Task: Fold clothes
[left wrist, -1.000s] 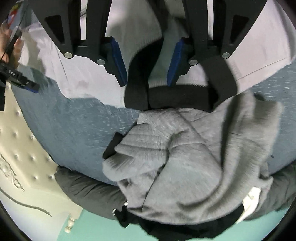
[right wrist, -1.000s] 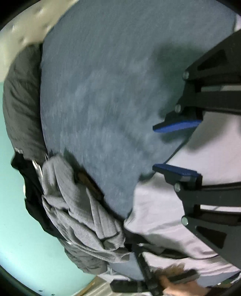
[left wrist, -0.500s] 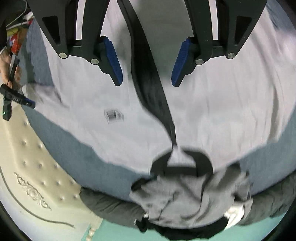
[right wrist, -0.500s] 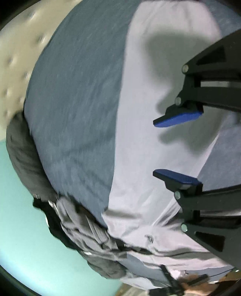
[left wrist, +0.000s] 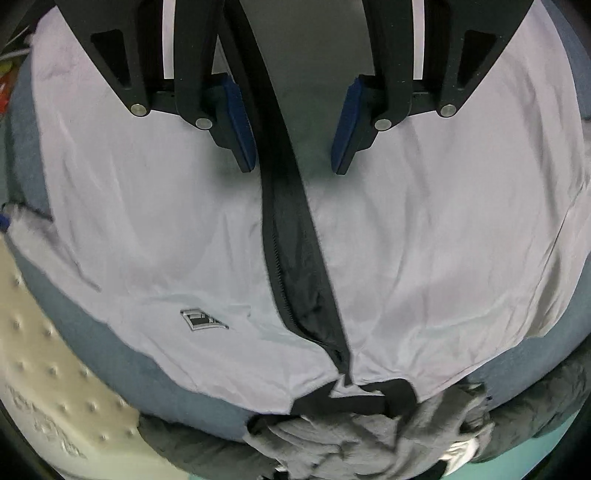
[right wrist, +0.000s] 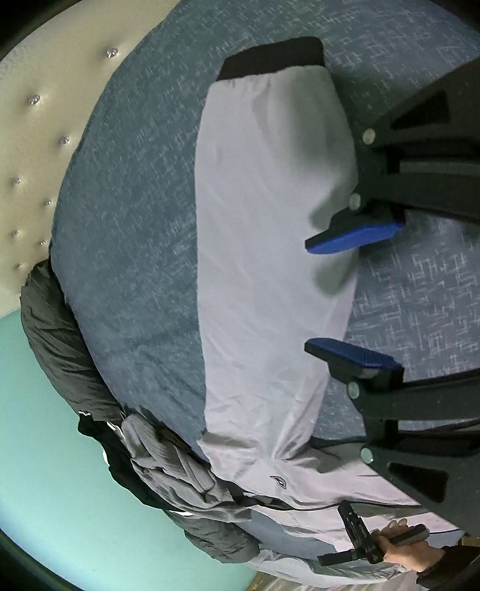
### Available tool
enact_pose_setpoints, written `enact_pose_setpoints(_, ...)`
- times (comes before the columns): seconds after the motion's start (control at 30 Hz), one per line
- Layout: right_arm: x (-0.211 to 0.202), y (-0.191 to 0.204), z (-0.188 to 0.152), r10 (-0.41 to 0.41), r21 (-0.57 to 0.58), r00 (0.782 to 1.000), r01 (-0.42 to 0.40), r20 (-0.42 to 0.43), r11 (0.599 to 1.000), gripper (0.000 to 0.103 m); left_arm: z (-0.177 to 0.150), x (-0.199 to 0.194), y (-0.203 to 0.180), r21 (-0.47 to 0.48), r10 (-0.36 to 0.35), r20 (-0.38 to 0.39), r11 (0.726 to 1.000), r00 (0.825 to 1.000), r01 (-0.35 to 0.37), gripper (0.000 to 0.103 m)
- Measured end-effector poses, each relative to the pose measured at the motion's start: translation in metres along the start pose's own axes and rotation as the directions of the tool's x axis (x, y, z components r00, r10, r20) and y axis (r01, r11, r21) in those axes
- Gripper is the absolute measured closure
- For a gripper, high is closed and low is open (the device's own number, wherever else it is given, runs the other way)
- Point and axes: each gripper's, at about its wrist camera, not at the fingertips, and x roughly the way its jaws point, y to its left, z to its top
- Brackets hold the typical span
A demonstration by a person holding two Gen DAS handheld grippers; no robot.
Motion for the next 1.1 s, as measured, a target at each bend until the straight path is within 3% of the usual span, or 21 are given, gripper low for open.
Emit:
enact_pose_setpoints(0.13, -0.002, 0.008, -0.004, 0.039, 0.011, 0.999, -0.039, 0.011, 0.999, 0.055, -0.006, -0.043, 0.029, -0.069, -0.049, 0.068, 0.996, 0.997, 0.053, 0.055)
enact_pose_setpoints(0.3, -0.006, 0.011, -0.008, 0.081, 0.044, 0.996, -0.083, 0.032, 0.996, 0.054, -0.017, -0.098, 0.082, -0.137, -0.019, 0.115, 0.99, 0.993, 0.035, 0.051)
enact_pose_setpoints(0.57, -0.032, -0.056, -0.016, -0.048, 0.215, 0.994, 0.026, 0.095, 0.976, 0.041, -0.056, -0.149, 0.141, -0.208, 0.062, 0.141, 0.978, 0.988, -0.031, 0.043)
enact_pose_setpoints(0.77, -0.051, -0.119, -0.026, -0.134, 0.372, 0.985, 0.087, 0.104, 0.924, 0.036, -0.081, -0.166, 0.179, -0.305, 0.086, 0.129, 0.951, 0.988, -0.043, 0.042)
enact_pose_setpoints(0.9, -0.055, -0.144, -0.032, -0.137, 0.439, 0.984, 0.076, 0.11, 0.895, 0.034, -0.093, -0.178, 0.198, -0.352, 0.085, 0.139, 0.935, 0.987, -0.031, 0.04)
enact_pose_setpoints(1.1, -0.051, -0.153, -0.037, -0.124, 0.465, 0.987, 0.061, 0.106, 0.883, 0.033, -0.113, -0.201, 0.256, -0.483, 0.115, 0.163, 0.875, 0.98, -0.022, 0.035)
